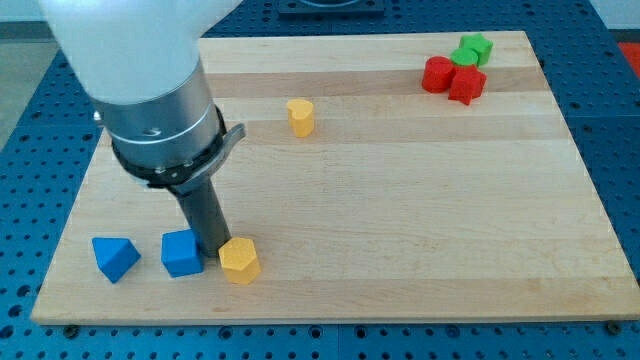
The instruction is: Nudge the yellow hexagon a bit to the right
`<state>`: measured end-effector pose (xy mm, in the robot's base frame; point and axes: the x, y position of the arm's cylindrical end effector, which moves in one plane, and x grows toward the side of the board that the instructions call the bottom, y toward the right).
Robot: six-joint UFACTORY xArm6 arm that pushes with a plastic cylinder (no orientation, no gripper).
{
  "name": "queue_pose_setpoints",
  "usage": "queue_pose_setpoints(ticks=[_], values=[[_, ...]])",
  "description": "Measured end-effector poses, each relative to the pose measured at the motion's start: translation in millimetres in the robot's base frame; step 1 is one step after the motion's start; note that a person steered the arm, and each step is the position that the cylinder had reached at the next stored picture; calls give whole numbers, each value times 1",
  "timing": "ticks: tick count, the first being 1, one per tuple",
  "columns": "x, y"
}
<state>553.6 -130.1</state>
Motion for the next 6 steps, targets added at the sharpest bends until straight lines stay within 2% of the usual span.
queue_pose_setpoints(ticks=[3, 4, 6], values=[[1, -38], [1, -15], [-23, 119]])
